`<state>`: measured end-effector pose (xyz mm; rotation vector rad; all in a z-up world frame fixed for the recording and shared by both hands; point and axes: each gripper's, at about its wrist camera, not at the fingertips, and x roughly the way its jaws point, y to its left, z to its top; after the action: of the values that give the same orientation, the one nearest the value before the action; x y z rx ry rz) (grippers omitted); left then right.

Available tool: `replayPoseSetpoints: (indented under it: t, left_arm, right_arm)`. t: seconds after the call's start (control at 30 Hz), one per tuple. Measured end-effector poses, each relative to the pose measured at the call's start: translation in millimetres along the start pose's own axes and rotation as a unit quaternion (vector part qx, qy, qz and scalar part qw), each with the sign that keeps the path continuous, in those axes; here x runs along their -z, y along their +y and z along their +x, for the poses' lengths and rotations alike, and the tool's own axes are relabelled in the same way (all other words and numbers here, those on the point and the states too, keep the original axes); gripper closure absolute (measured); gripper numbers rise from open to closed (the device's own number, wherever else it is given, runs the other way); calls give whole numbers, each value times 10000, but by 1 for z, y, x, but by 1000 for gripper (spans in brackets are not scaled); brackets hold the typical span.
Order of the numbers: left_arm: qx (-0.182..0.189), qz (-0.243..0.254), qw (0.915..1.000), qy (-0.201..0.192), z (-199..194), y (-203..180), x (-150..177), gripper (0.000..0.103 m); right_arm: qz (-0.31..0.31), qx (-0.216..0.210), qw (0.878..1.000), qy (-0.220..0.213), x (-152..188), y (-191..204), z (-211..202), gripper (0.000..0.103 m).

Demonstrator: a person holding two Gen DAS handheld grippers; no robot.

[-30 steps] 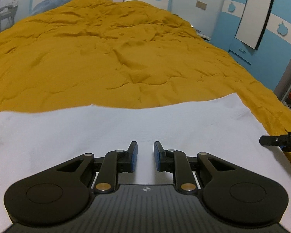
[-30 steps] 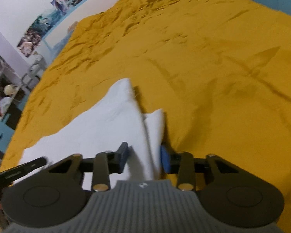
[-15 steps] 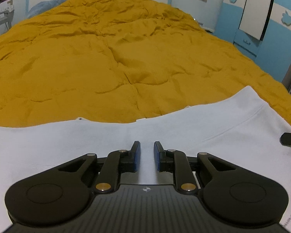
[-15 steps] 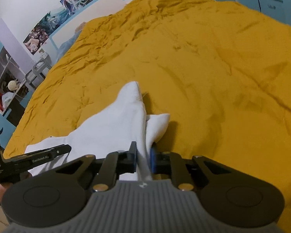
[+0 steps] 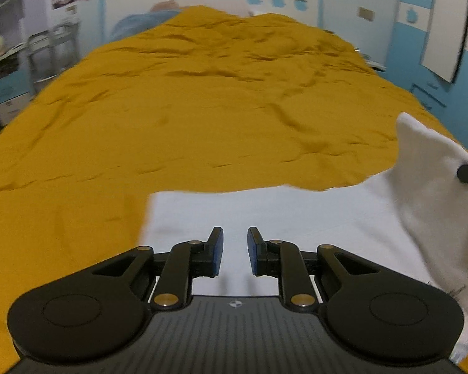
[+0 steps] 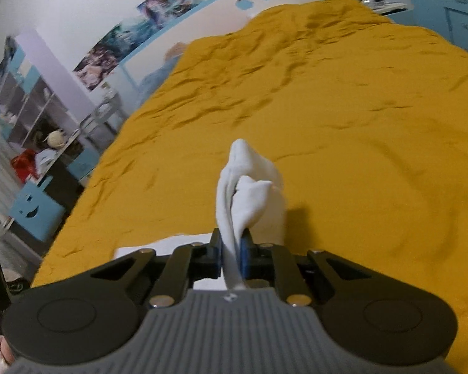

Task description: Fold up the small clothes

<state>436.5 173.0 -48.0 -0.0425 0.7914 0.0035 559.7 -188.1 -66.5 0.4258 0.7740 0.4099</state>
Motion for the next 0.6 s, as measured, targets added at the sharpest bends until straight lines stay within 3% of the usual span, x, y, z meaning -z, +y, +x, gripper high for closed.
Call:
replayPoseSetpoints:
  t: [0.27,0.6]
  left_arm:
    - [37,-800,9967,112,-28,83,28,81]
    - [432,-1726,9839,151,-15,128,69,81]
  right_arm:
    - [-255,-307,9990,190,27,118,45,97]
    - [-759,-317,9952,521,80,235,118,97]
